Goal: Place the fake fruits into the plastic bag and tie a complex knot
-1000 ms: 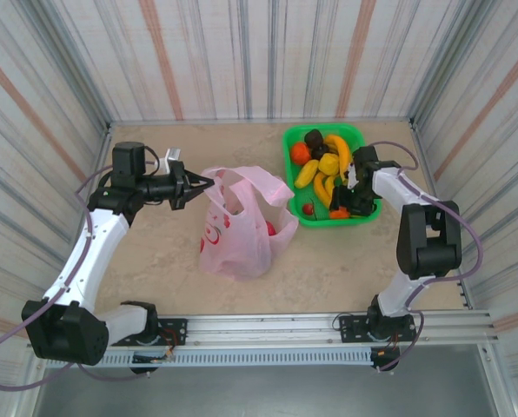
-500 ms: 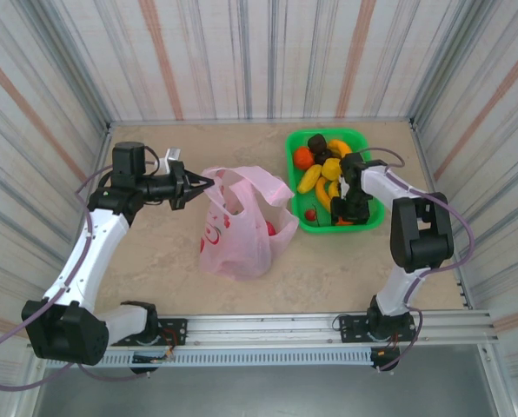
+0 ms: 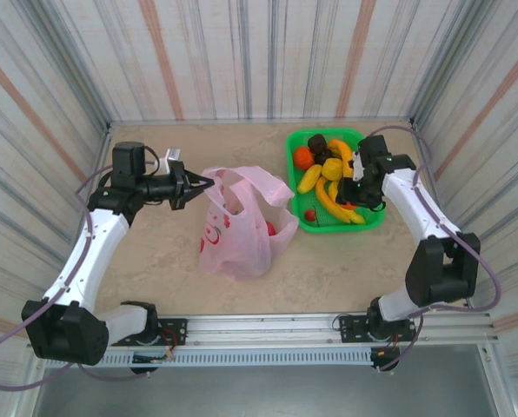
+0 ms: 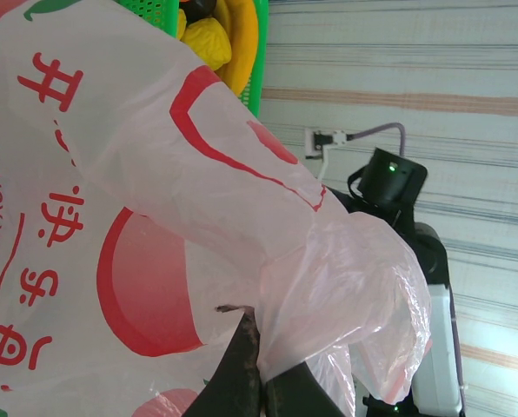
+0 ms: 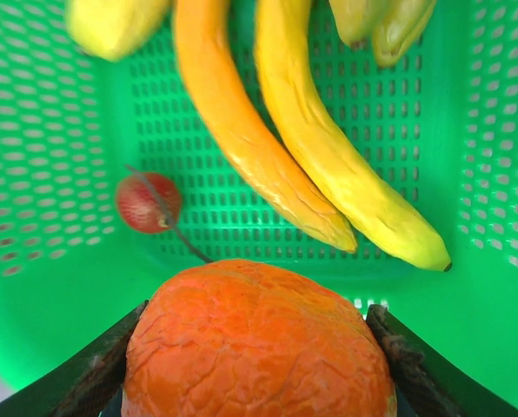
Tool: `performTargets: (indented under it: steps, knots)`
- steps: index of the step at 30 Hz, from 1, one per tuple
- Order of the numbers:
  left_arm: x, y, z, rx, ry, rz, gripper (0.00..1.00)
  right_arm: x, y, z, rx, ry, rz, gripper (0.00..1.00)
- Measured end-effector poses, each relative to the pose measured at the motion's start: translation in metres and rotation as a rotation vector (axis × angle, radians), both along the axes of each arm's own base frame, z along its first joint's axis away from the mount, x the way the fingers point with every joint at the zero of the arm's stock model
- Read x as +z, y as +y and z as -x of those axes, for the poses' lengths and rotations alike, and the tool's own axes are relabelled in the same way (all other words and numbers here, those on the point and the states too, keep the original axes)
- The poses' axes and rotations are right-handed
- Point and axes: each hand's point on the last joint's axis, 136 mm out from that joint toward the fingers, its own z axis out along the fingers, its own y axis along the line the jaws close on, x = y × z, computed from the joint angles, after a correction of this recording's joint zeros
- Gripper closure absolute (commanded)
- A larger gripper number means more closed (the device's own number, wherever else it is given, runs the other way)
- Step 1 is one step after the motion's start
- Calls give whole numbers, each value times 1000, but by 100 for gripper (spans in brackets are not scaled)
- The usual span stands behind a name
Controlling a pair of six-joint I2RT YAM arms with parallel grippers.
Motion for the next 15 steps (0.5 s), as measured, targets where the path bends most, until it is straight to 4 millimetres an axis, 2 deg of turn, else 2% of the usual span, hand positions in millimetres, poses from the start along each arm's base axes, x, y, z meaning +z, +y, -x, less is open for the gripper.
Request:
performTargets:
  steps: [7,15]
  knots:
    - [0,0,0,0,0,0,100,66,14,11,42,-227,-121,44]
    - [1,0,-1,0,-8,1,100,113,31,42,122,-423,-261,45]
